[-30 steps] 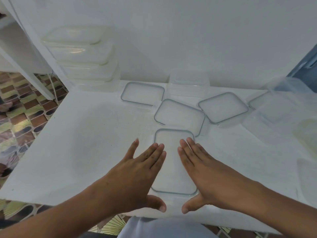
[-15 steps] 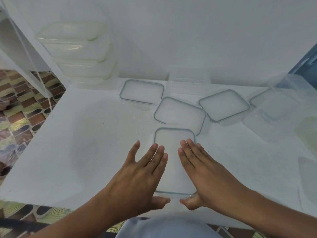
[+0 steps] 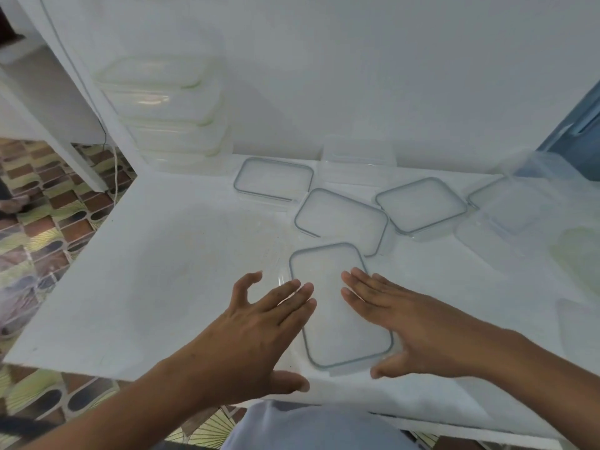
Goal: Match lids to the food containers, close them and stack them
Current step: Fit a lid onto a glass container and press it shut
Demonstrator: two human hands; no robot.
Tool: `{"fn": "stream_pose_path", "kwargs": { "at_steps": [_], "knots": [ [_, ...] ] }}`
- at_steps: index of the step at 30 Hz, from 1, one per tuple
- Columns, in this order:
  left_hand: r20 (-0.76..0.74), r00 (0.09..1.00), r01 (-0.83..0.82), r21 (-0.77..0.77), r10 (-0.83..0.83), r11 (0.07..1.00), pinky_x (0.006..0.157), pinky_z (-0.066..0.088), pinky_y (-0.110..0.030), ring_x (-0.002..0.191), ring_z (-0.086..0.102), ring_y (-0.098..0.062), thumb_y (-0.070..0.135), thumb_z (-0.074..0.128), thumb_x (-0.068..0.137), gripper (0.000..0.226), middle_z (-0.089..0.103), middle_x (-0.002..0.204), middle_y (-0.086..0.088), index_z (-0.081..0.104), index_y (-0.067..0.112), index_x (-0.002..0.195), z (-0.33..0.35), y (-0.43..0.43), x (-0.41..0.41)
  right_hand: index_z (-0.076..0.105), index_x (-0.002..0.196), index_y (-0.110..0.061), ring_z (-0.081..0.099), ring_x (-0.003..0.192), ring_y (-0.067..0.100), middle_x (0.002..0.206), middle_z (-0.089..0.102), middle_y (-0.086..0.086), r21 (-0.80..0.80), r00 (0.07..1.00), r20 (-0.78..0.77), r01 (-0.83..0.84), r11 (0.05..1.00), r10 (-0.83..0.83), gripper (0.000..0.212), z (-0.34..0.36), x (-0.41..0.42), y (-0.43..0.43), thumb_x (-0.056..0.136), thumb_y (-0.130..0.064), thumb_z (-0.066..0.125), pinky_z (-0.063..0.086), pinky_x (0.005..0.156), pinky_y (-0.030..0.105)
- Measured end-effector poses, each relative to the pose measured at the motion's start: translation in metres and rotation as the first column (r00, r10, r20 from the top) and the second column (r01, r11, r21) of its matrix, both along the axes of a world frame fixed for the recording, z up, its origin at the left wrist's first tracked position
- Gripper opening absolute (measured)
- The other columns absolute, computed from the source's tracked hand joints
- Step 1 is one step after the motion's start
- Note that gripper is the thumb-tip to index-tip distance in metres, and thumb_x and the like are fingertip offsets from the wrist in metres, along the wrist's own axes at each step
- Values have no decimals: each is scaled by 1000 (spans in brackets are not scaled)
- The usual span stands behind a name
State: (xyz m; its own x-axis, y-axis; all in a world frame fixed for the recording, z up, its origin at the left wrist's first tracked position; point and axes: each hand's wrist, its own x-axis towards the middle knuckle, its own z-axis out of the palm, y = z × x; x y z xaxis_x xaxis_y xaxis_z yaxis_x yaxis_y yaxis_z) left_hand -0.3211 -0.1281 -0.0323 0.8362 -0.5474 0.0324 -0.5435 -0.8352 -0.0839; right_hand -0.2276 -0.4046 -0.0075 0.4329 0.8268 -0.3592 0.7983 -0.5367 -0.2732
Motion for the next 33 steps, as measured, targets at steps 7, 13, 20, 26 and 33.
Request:
{"fn": "stream_pose_path", "kwargs": {
  "at_steps": [7, 13, 20, 26, 33],
  "knots": [
    [28, 997, 71, -49, -70, 996, 107, 31, -55, 138, 52, -19, 57, 62, 90, 61, 59, 147, 0, 62, 19, 137, 8, -5, -8, -7, 154, -36, -29, 139, -16, 157, -21, -27, -78, 993, -21, -121, 990, 119, 86, 8, 20, -16, 99, -35, 60, -16, 118, 16],
    [98, 985, 151, -90, -143, 984, 103, 34, -56, 133, 58, -19, 14, 68, 86, 47, 66, 138, 5, 65, 23, 131, 6, -13, 1, 6, 154, -40, -21, 145, -10, 160, -6, -30, -99, 979, 68, -184, 978, 191, 89, 7, 52, -21, 94, -18, 68, -16, 120, 24],
    [64, 990, 128, -91, -122, 988, 100, 38, -57, 130, 60, -18, 13, 80, 80, 54, 64, 140, 9, 66, 26, 131, 10, -24, 13, 9, 152, -47, -9, 150, 3, 159, 12, -29, -115, 921, 290, -237, 965, 261, 96, 5, 92, -11, 89, -2, 65, -6, 122, 36],
    [-28, 996, 81, -215, -89, 973, 102, 39, -49, 135, 53, -10, 25, 74, 91, 50, 57, 147, 16, 61, 32, 139, 10, -19, 22, 20, 157, -31, 1, 152, 16, 164, 14, -8, -78, 904, 388, -162, 984, 179, 98, 5, 78, -11, 77, 17, 49, 10, 124, 46],
    [-252, 953, -173, -1, 167, 985, 123, 10, -48, 157, 9, -13, 85, 23, 86, 100, 7, 170, 7, 13, 24, 164, 17, 2, 34, -26, 152, -26, -40, 139, 1, 154, -39, -11, -125, 983, 56, 182, 975, -176, 107, 13, 9, -10, 85, -82, 35, -19, 114, 17]
  ]
}}
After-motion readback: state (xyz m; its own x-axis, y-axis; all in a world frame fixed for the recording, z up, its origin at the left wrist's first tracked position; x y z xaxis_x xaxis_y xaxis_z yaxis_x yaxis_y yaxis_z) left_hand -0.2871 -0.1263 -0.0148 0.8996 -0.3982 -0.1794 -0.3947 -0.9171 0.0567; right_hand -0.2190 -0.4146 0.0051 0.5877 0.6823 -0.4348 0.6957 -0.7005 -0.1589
